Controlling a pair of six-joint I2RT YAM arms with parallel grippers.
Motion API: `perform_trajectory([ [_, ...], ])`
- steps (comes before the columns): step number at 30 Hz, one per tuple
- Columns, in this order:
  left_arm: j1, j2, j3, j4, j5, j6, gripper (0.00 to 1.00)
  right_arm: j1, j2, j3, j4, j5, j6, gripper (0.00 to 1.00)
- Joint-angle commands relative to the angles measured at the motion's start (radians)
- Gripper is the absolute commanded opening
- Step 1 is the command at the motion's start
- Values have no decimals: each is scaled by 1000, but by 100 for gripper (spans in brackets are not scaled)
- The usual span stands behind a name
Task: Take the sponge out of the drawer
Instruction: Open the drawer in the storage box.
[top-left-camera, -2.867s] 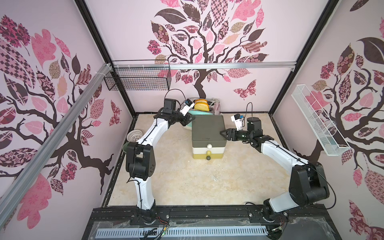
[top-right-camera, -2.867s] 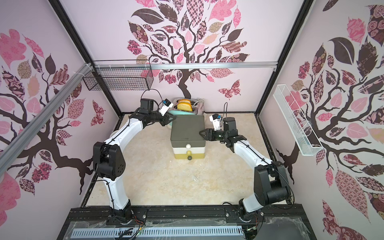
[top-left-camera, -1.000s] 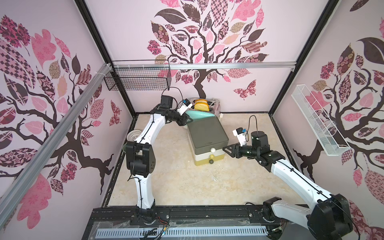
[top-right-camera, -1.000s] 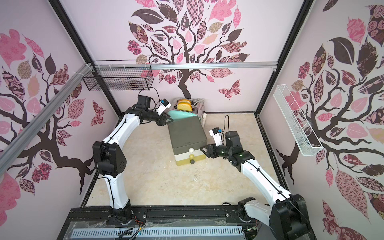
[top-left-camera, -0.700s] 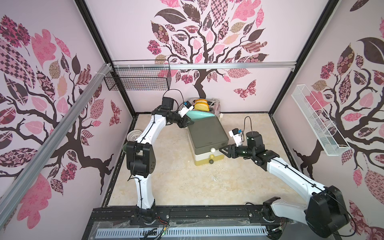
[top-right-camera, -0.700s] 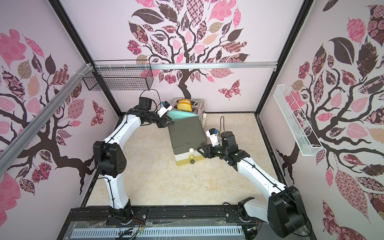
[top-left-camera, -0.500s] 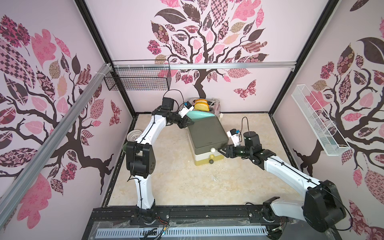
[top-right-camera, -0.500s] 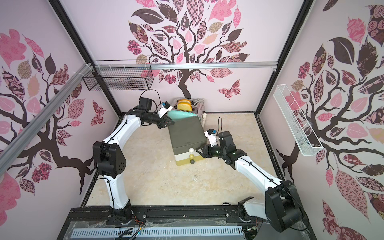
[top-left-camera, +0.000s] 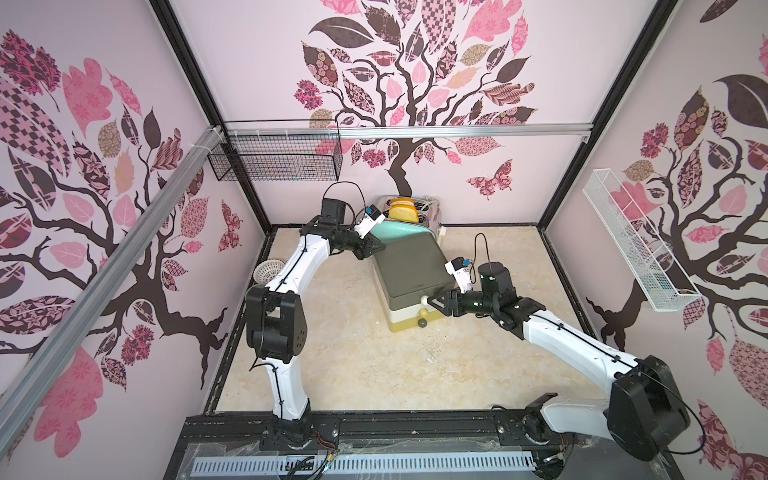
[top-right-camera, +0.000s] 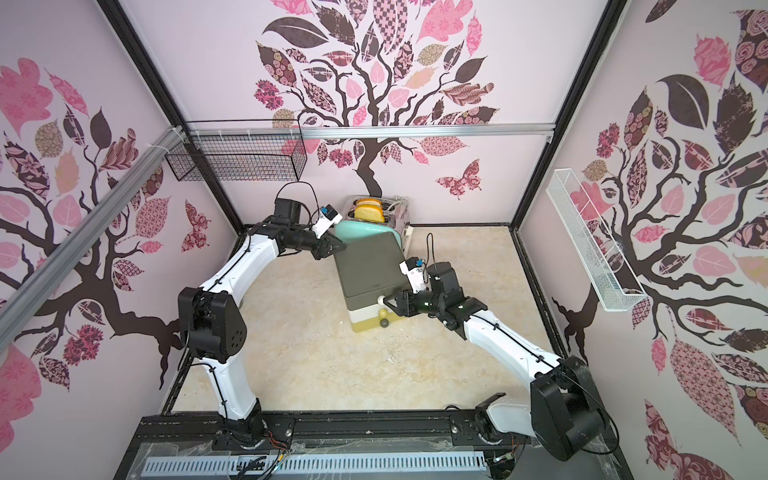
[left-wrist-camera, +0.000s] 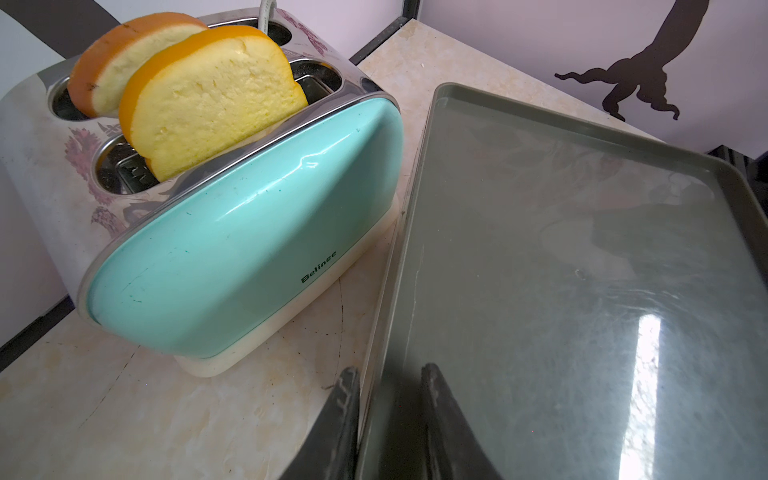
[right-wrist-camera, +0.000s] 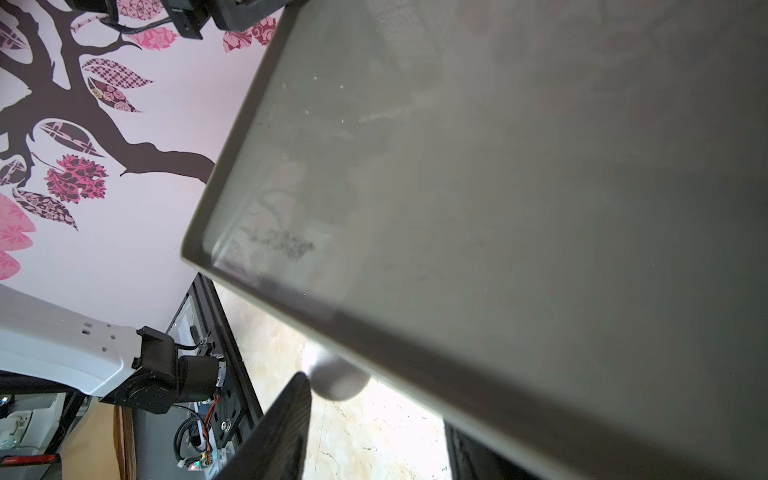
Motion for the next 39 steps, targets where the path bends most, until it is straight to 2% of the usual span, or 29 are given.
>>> perform_trajectory([
  [1, -8, -11, -39, -67, -12, -3, 27, 18, -9, 49, 28, 29, 7, 53],
  [13, -14, -31, -77, -26, -1, -29, 26, 51, 51, 82, 35, 72, -2, 53],
  [19, -25, -36, -102, -1, 7, -42, 26, 50, 64, 103, 36, 103, 0, 49],
  [24, -25, -35, -102, 4, 2, -42, 25, 51, 74, 115, 35, 113, -1, 44],
  [28, -26, -31, -91, -3, -2, -39, 25, 50, 79, 114, 34, 129, -2, 34],
  [33, -22, -17, -75, -2, -19, -43, 24, 52, 44, 95, -4, 141, -10, 31],
  [39, -21, 17, -42, -4, -22, -53, 24, 55, -90, 28, -118, 184, -32, 30],
])
